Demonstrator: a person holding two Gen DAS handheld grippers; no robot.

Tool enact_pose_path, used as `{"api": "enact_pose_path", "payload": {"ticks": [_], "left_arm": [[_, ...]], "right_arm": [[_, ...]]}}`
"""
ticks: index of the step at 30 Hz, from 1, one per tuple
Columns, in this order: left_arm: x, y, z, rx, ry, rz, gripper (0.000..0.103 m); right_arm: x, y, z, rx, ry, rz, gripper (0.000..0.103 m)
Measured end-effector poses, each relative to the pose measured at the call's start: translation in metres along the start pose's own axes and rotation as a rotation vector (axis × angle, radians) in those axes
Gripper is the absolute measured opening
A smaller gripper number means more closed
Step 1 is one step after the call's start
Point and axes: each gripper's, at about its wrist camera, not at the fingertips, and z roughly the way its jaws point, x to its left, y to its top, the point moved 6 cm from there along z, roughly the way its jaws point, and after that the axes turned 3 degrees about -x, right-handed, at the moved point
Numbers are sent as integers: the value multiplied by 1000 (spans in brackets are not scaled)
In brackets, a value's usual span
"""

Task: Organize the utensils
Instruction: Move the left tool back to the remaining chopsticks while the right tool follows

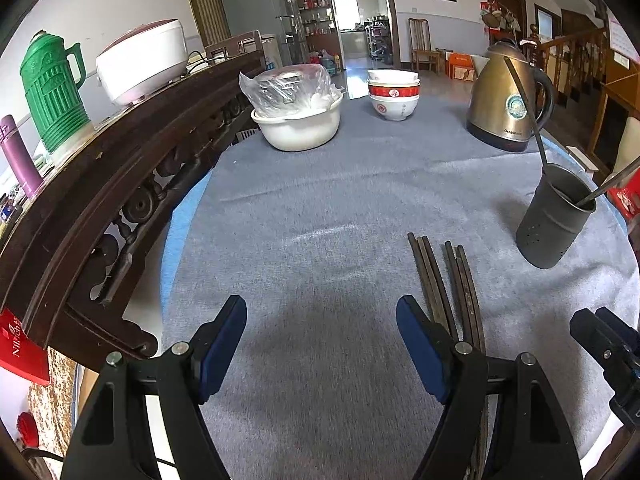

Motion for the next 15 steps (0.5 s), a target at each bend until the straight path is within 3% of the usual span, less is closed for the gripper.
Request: {"api": "enact_pose_path", "payload": {"ticks": [15], "left_arm": [[-7, 6, 20, 29, -8, 13, 78]], "right_arm": [[-8, 3, 15, 17, -11, 10, 76]]}}
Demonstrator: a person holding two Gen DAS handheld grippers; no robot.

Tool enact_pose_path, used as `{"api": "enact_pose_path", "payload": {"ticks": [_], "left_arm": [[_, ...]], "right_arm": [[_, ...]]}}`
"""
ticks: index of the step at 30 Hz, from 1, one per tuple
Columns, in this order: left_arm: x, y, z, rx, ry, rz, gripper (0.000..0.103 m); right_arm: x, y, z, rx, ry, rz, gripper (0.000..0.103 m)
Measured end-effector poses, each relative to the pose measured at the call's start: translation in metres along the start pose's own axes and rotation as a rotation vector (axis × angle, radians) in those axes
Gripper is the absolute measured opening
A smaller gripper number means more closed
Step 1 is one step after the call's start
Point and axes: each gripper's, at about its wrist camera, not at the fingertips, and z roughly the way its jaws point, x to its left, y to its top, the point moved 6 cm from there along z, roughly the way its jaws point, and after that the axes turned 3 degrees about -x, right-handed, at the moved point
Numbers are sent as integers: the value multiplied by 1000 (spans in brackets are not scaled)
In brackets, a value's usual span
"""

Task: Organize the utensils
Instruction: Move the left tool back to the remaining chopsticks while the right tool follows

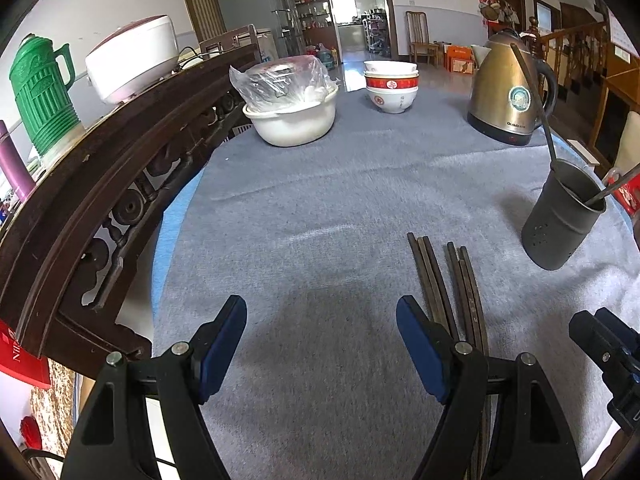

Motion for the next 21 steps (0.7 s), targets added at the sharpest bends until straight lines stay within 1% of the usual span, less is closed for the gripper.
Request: {"api": "enact_pose_path", "payload": {"ticks": [5, 9, 11, 14, 16, 21], "left_arm": [[-3, 2, 16, 54, -62, -21, 78], [-7, 4, 35, 114, -139, -63, 78], [-10, 5, 43, 141, -163, -78, 78], [-18, 7, 52, 155, -177, -84, 78], [-23, 9, 59, 164, -165, -73, 78], [-38, 8, 74, 203, -174, -48, 78]], "right_arm": [[-7, 1, 5, 6, -5, 19, 76], [-13, 1, 6, 3, -5, 31, 76], [-16, 2, 7, 2, -6, 36, 76], [-22, 2, 8, 4, -5, 52, 76], [-26, 3, 7, 4, -5, 61, 76], [-39, 5, 6, 0, -8, 88, 76]]}}
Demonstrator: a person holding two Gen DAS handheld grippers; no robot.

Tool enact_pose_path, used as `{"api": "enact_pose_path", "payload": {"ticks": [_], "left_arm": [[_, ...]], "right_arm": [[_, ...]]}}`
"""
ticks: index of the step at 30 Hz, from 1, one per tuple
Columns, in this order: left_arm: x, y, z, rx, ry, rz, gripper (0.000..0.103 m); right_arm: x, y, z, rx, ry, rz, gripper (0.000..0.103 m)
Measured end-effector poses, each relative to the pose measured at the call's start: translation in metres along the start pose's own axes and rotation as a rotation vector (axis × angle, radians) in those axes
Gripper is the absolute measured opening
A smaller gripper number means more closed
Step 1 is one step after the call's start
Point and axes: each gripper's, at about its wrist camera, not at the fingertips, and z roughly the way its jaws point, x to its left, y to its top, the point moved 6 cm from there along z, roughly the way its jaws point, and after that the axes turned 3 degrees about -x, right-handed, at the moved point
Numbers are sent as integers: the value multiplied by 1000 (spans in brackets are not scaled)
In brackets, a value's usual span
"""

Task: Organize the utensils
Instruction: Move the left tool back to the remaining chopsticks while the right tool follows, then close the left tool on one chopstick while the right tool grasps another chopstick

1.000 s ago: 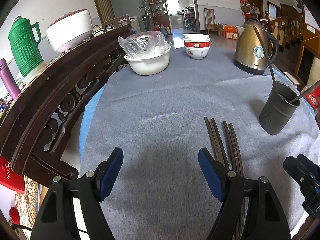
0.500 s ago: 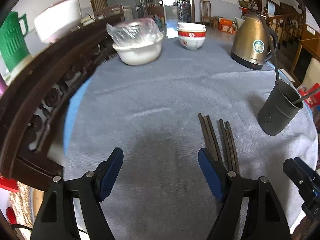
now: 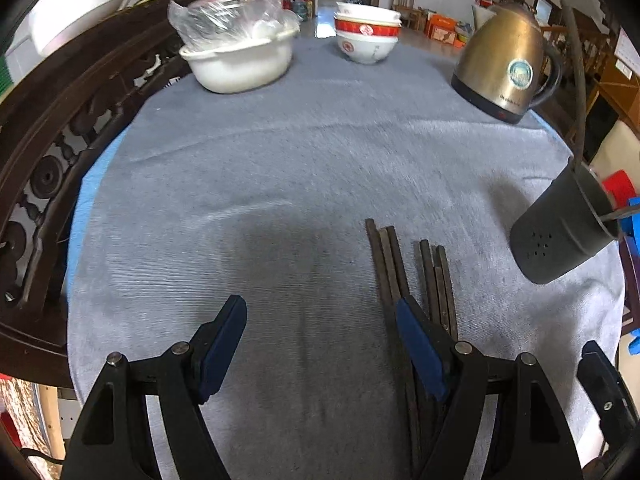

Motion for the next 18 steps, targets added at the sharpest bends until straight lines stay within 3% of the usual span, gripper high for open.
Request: {"api": "enact_pose_path", "payload": {"ticks": [11, 18], "left_arm": [[-13, -13, 25, 68, 2, 18, 78], [4, -17, 25, 83, -13, -18, 78]], "right_arm": [[-12, 1, 3, 7, -1, 29, 76], [-8, 0, 4, 10, 1, 20, 76]]}}
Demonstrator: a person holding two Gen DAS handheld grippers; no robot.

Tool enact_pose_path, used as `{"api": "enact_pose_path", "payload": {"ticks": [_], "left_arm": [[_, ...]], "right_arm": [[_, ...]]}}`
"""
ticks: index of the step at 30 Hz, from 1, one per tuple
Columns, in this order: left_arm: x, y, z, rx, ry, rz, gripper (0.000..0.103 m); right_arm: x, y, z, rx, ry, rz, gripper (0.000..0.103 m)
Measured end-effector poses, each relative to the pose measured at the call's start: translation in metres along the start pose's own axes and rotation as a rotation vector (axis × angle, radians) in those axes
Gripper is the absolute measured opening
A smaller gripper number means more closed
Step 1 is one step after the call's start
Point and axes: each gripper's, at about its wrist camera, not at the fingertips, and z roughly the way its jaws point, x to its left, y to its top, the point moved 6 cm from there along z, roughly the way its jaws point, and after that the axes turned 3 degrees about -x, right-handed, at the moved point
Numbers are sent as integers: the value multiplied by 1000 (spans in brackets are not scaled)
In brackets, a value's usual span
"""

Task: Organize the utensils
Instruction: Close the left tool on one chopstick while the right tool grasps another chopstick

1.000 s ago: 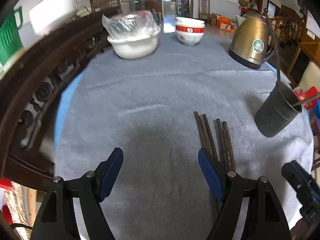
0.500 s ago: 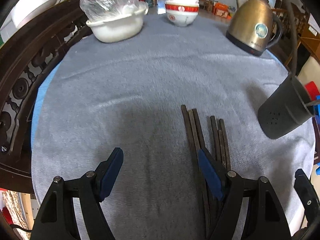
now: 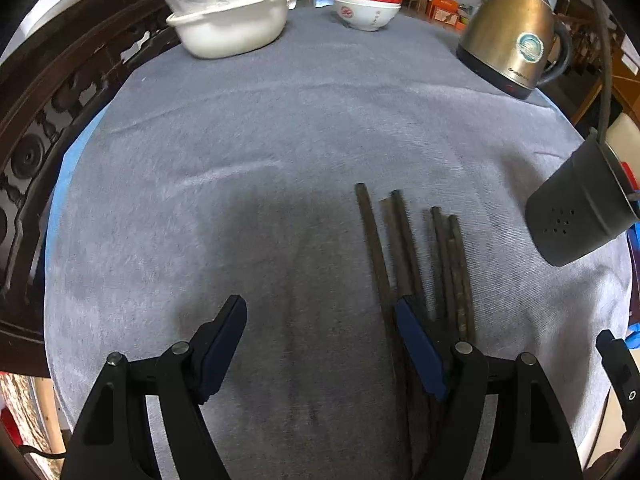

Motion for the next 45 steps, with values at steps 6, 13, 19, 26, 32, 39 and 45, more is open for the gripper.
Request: {"api": "enact_pose_path", "payload": {"ticks": [6, 13, 19, 26, 32, 39, 45], "left_arm": [[26, -10, 2, 16, 23, -21, 78], [45, -8, -7, -3, 8, -55, 78], [51, -10, -13, -6, -14, -74, 78], [60, -15, -23, -14, -29, -77, 78], [66, -9, -21, -12, -29, -79, 78], [74, -6, -18, -3, -30, -92, 78], [74, 4, -16, 2, -28, -79, 78]], "right_arm": [[11, -5, 3, 17, 2, -26, 76], [26, -10, 16, 62, 12, -58, 62], [46, -10, 48, 143, 14, -102, 40], [71, -23, 77, 211, 5, -179, 35], [75, -26, 85, 213, -49, -240, 32], [54, -12, 81, 195, -98, -195, 32], [60, 1, 92, 203, -89, -187, 32]]}}
